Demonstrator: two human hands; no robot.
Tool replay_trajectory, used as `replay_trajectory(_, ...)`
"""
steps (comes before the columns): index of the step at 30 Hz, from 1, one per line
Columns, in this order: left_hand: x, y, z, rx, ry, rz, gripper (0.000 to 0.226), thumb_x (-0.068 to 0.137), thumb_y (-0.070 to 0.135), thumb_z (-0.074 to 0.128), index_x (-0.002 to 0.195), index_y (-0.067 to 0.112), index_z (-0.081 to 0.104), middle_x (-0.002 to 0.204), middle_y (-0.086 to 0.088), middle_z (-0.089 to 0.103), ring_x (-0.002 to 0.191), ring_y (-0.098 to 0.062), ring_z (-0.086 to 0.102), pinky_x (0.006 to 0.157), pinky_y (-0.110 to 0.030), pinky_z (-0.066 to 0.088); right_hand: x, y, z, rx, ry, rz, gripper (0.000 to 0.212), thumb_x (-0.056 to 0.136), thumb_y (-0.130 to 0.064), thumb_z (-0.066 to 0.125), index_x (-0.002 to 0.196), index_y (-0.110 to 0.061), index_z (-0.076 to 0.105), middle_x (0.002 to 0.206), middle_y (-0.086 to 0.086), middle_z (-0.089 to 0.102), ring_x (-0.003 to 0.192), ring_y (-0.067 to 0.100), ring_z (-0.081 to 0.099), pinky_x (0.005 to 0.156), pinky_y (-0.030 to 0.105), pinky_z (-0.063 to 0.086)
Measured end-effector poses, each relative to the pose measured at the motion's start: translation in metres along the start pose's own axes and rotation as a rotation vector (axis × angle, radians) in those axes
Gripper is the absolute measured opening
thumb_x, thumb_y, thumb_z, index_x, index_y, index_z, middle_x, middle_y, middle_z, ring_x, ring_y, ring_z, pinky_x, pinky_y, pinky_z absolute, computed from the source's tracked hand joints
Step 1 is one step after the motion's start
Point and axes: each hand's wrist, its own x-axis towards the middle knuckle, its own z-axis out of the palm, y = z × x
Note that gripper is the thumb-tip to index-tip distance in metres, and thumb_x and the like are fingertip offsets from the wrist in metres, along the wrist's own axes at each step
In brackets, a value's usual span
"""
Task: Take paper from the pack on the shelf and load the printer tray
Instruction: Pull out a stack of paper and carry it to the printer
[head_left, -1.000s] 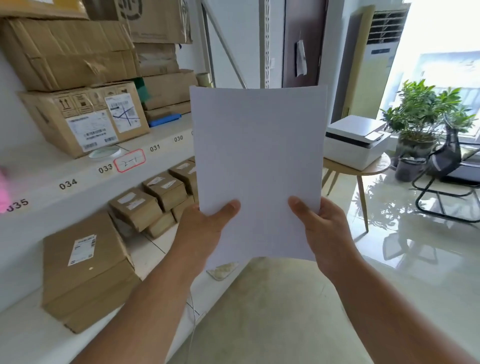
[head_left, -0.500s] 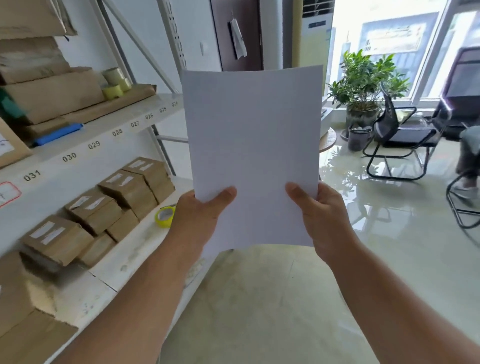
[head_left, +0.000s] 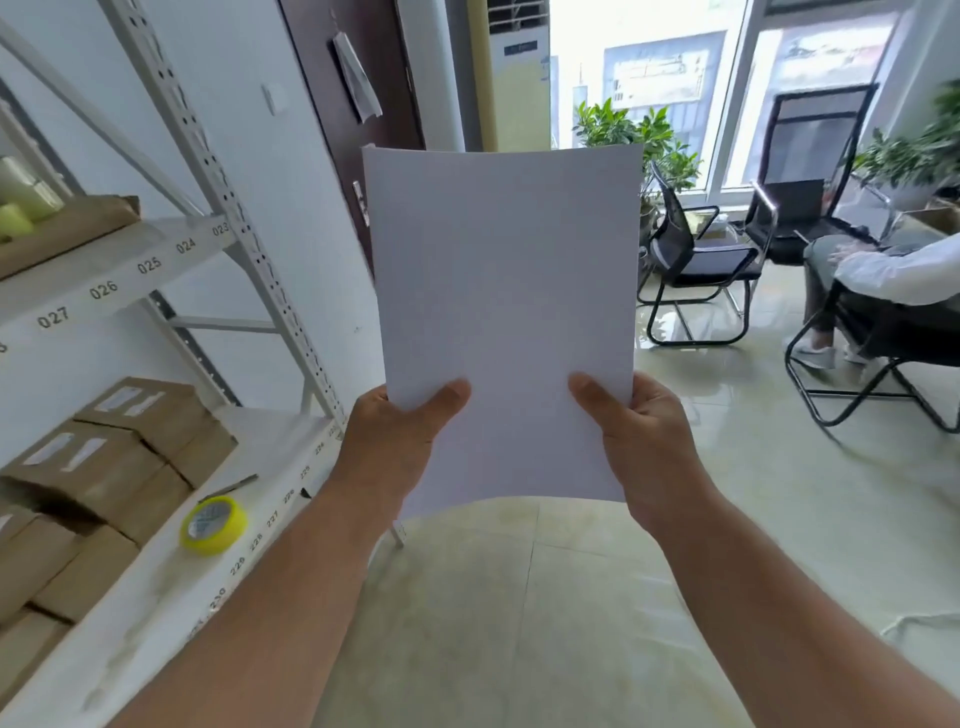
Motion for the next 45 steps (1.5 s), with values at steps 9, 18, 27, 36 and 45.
replay_trajectory(9,0.107,0.021,0.052,-0.028,-0.110,0.021,0.024,0.081,0.031,0.084,0.099,0.016,0.078,0.093,0.002,0.082,0.089,-0.025,0.078,0.087,-0.049,0.062,0.101,-0.015,-0.005,-0.024,0.116,-0.035,0.017,0.096,-0.018,0.075,0.109,-0.010,0.077,0.103,0.010,0.083,0.097,0.037,0.078,0.090,0.055,0.063)
replay_trajectory(18,0.199,0.032,0.143,-0.061,-0.131,0.028,0.014,0.083,0.025,0.083,0.091,0.016,0.076,0.086,0.006,0.081,0.075,-0.012,0.077,0.066,-0.029,0.061,0.222,-0.021,-0.049,-0.021,0.125,-0.062,0.014,0.097,-0.016,0.073,0.109,-0.012,0.077,0.102,0.010,0.083,0.089,0.029,0.079,0.078,0.042,0.064)
replay_trajectory(27,0.284,0.053,0.220,-0.064,-0.116,0.009,0.019,0.083,0.024,0.084,0.098,0.013,0.078,0.092,0.001,0.082,0.083,-0.020,0.079,0.076,-0.037,0.061,0.340,-0.037,-0.084,-0.010,0.090,-0.047,0.012,0.096,-0.017,0.074,0.107,-0.013,0.077,0.100,0.009,0.083,0.087,0.030,0.078,0.080,0.046,0.064)
replay_trajectory(36,0.413,0.043,0.275,-0.040,-0.096,0.023,0.037,0.072,0.039,0.090,0.097,0.013,0.079,0.097,-0.002,0.081,0.086,-0.026,0.078,0.081,-0.048,0.063,0.469,-0.034,-0.088,-0.039,0.095,-0.026,0.016,0.095,-0.020,0.075,0.108,-0.011,0.075,0.096,0.007,0.082,0.081,0.023,0.077,0.073,0.040,0.063)
replay_trajectory(45,0.543,0.055,0.322,-0.089,-0.148,-0.003,0.039,0.073,0.041,0.089,0.098,0.015,0.079,0.096,-0.003,0.081,0.094,-0.033,0.076,0.093,-0.060,0.058,0.601,-0.037,-0.077,-0.076,0.123,-0.051,0.002,0.096,-0.018,0.074,0.097,-0.018,0.076,0.084,-0.002,0.082,0.074,0.016,0.077,0.063,0.031,0.061)
